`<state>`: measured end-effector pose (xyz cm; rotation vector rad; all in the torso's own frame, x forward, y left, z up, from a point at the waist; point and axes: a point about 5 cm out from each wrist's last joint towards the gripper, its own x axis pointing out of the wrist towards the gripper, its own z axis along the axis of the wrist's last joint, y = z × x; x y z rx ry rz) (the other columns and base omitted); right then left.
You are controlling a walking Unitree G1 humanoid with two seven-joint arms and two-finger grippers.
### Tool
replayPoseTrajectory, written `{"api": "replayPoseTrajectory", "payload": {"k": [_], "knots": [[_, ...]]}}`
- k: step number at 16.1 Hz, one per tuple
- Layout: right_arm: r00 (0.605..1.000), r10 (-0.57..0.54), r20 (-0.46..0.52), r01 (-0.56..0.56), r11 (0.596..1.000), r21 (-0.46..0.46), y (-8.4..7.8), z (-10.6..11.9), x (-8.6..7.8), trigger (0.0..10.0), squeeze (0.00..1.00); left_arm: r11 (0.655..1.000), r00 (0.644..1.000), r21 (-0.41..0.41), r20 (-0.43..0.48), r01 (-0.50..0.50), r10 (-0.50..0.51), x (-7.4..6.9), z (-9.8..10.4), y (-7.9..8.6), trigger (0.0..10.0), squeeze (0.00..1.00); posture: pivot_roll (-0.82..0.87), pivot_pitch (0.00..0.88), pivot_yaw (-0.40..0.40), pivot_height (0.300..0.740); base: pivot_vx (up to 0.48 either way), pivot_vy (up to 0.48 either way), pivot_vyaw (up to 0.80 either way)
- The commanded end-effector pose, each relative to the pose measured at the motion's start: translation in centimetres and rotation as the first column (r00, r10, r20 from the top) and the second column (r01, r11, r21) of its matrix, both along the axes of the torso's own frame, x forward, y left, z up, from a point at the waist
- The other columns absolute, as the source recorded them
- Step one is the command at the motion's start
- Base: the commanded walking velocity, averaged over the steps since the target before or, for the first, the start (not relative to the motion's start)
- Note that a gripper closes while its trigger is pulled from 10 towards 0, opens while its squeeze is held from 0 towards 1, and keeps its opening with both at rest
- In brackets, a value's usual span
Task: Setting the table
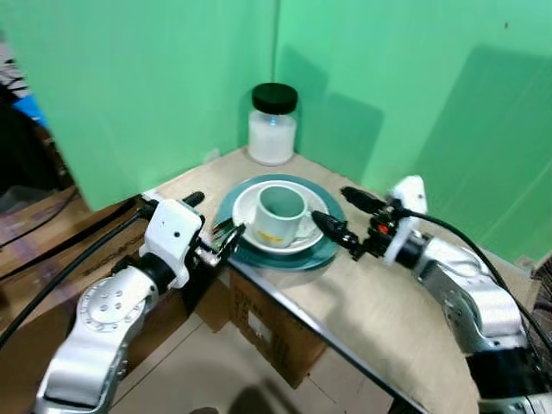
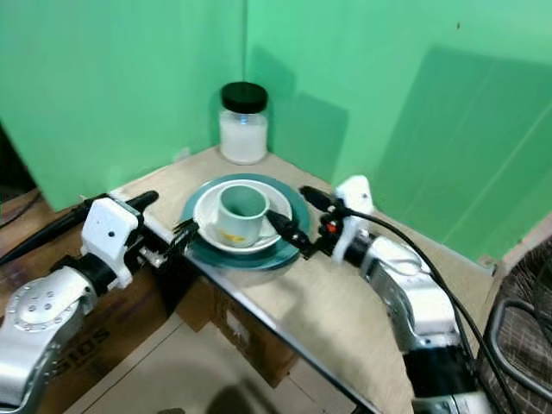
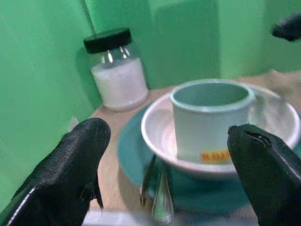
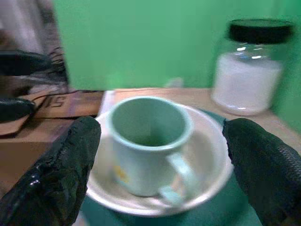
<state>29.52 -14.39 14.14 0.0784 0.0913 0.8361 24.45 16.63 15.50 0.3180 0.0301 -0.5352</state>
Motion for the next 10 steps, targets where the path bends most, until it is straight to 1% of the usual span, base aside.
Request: {"api": "replayPoseTrajectory", "payload": {"k": [1, 2, 4, 5, 6, 7, 8, 10], "knots": [[1.000, 0.019, -0.021, -0.020, 0.999, -0.033, 0.0, -0.3, 0.3, 10.0, 1.00, 0.999, 0.999, 0.001, -0.019, 0.051, -0.051, -0.3, 0.1, -0.2, 10.0, 0.00, 0.11, 0.000, -0.059, 0.740, 0.000, 0.000, 0.00], [0.998, 0.043, -0.045, -0.046, 0.997, -0.068, 0.4, -0.6, 0.9, 10.0, 1.00, 0.995, 0.994, 0.000, -0.047, 0.100, -0.100, -0.7, 0.1, -0.2, 10.0, 0.00, 0.11, 0.000, -0.055, 0.740, 0.000, 0.000, 0.00], [0.996, 0.034, -0.088, -0.041, 0.997, -0.072, 0.7, -0.9, 1.7, 10.0, 1.00, 0.987, 0.984, -0.007, -0.074, 0.162, -0.162, -1.2, 0.2, -0.3, 10.0, 0.00, 0.11, 0.000, -0.055, 0.740, 0.000, 0.000, 0.00], [0.993, 0.017, -0.117, -0.028, 0.995, -0.094, 0.9, -1.0, 2.4, 10.0, 1.00, 0.978, 0.973, -0.011, -0.099, 0.207, -0.208, -1.7, 0.1, -0.5, 10.0, 0.00, 0.11, 0.000, -0.055, 0.740, 0.000, 0.000, 0.00], [0.992, 0.031, -0.126, -0.046, 0.993, -0.113, 1.2, -1.0, 2.6, 10.0, 1.00, 0.974, 0.967, -0.014, -0.110, 0.228, -0.228, -1.9, 0.0, -0.7, 10.0, 0.00, 0.11, 0.000, -0.056, 0.740, 0.000, 0.000, 0.00], [0.990, 0.064, -0.130, -0.079, 0.990, -0.117, 1.5, -0.9, 2.6, 10.0, 0.64, 0.972, 0.965, -0.015, -0.115, 0.235, -0.235, -2.1, 0.0, -0.8, 10.0, 0.00, 0.12, 0.000, -0.058, 0.740, 0.000, 0.000, 0.00], [0.986, 0.086, -0.140, -0.105, 0.985, -0.137, 1.7, -0.9, 2.7, 10.0, 0.00, 0.972, 0.965, -0.016, -0.117, 0.236, -0.236, -2.1, -0.1, -0.9, 10.0, 0.00, 0.12, 0.000, -0.060, 0.740, 0.000, 0.000, 0.00], [0.979, 0.124, -0.161, -0.156, 0.967, -0.203, 1.8, -0.8, 3.0, 10.0, 0.00, 0.969, 0.962, -0.019, -0.124, 0.244, -0.245, -2.1, -0.1, -1.0, 10.0, 0.00, 0.12, 0.000, -0.062, 0.740, 0.000, 0.000, 0.00]]}}
